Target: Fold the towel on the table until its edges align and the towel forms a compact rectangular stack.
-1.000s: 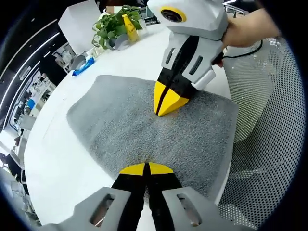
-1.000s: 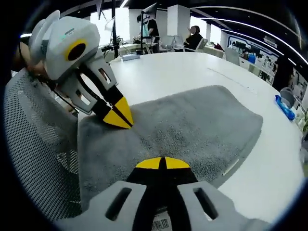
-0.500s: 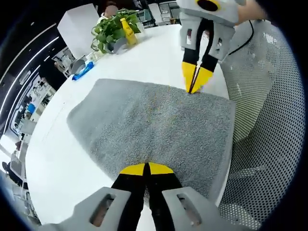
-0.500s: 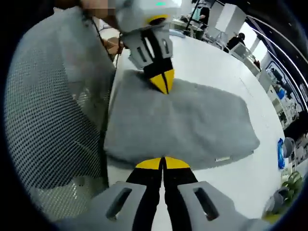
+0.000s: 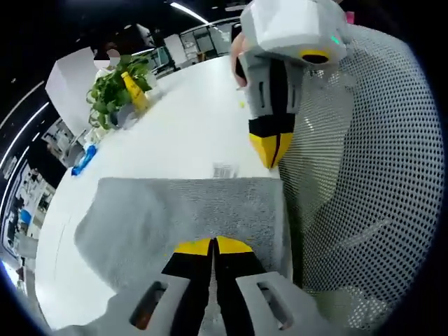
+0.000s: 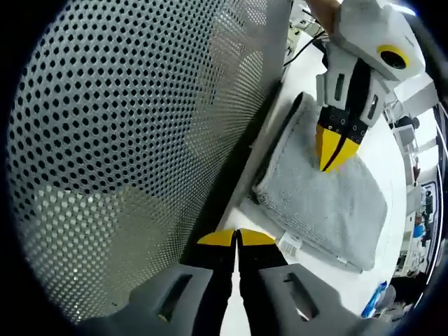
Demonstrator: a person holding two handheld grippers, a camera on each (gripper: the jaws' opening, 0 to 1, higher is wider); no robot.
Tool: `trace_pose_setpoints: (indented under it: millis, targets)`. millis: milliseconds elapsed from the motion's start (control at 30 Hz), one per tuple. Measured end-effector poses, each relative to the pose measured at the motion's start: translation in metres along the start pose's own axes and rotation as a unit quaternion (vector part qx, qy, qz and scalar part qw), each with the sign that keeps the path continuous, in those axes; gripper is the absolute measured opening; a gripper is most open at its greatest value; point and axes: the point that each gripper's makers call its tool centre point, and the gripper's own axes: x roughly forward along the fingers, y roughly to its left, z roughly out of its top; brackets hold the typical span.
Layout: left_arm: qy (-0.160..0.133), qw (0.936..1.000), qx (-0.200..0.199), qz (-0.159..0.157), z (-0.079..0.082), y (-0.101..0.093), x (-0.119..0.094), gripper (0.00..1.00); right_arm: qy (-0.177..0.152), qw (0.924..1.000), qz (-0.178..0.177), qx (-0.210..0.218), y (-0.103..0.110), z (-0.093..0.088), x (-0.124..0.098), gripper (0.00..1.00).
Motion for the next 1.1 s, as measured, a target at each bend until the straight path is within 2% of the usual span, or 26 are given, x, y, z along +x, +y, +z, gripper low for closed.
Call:
trace_pose_setpoints:
  millis: [100,167,200,233,300,367,433,500,567,600,633,667,700,733,767,800,867,933,1033,1100]
  targets:
    - [0.003,0.9999,0.003,-0.010,-0.002,-0.006,0.005,0.01,0.013,0.9994,-0.010,-0.030,-0.003,-0.001,0.001,0.00]
    - [0.010,0.9999,-0.004,-0.005,-0.005,-0.001,0.006,0.01,0.015,0.9997,-0.009,-0.020,-0.004,0.001,0.002,0.00]
    - [0.023,0.9995,-0.022,0.003,-0.011,0.002,0.005,0.01,0.016,0.9998,-0.011,0.005,-0.004,0.001,0.002,0.00]
    - [0.034,0.9986,-0.039,0.011,-0.016,0.007,0.004,0.01,0.012,0.9998,-0.007,0.011,-0.005,0.003,0.002,0.00]
    - [0.032,0.9983,-0.048,0.014,-0.016,0.010,0.005,0.01,0.010,0.9999,-0.010,0.006,-0.004,0.003,0.002,0.00]
    - [0.049,0.9984,-0.006,0.027,-0.022,0.015,0.003,0.01,0.008,1.0000,-0.003,0.004,-0.002,0.005,0.001,0.00]
    - [0.055,0.9977,0.017,0.035,-0.024,0.017,0.003,0.01,0.008,0.9999,-0.006,-0.001,-0.003,0.005,0.001,0.02]
    - [0.054,0.9977,-0.016,0.037,-0.025,0.018,0.003,0.01,0.009,0.9997,-0.021,-0.005,-0.009,0.005,0.000,0.10]
    - [0.059,0.9970,-0.019,0.046,-0.028,0.023,0.002,0.01,0.005,0.9995,-0.030,0.008,-0.017,0.007,-0.001,0.16]
    - [0.073,0.9956,-0.011,0.058,-0.033,0.028,0.000,0.01,0.002,0.9995,-0.025,0.020,-0.017,0.007,0.000,0.17]
    - [0.112,0.9899,0.004,0.086,-0.045,0.040,-0.005,0.01,0.000,0.9996,-0.024,0.017,-0.017,0.007,0.000,0.19]
    - [0.134,0.9858,0.006,0.101,-0.053,0.046,-0.009,0.01,0.003,0.9996,-0.022,0.018,-0.016,0.006,0.002,0.22]
    - [0.144,0.9832,-0.001,0.112,-0.060,0.051,-0.011,0.01,0.010,0.9995,-0.025,0.014,-0.016,0.003,0.003,0.27]
    - [0.139,0.9840,-0.005,0.111,-0.060,0.051,-0.010,0.01,0.018,0.9995,-0.027,0.002,-0.017,0.002,0.005,0.29]
    - [0.113,0.9883,-0.022,0.100,-0.055,0.047,-0.008,0.01,0.024,0.9991,-0.032,-0.013,-0.020,0.002,0.006,0.27]
    - [0.111,0.9870,-0.043,0.108,-0.056,0.048,-0.010,0.01,0.022,0.9994,-0.024,-0.011,-0.020,0.006,0.009,0.28]
    - [0.117,0.9870,-0.028,0.106,-0.055,0.046,-0.010,0.01,0.016,0.9993,-0.030,-0.017,-0.028,0.012,0.011,0.28]
    - [0.127,0.9863,0.004,0.106,-0.054,0.045,-0.009,0.01,0.016,0.9990,-0.030,-0.030,-0.033,0.019,0.013,0.27]
    - [0.126,0.9863,0.005,0.106,-0.054,0.045,-0.010,0.01,-0.019,0.9967,-0.065,-0.044,-0.051,0.037,0.002,0.25]
    - [0.124,0.9865,0.010,0.106,-0.053,0.044,-0.012,0.01,-0.018,0.9947,-0.091,-0.043,-0.065,0.037,-0.003,0.18]
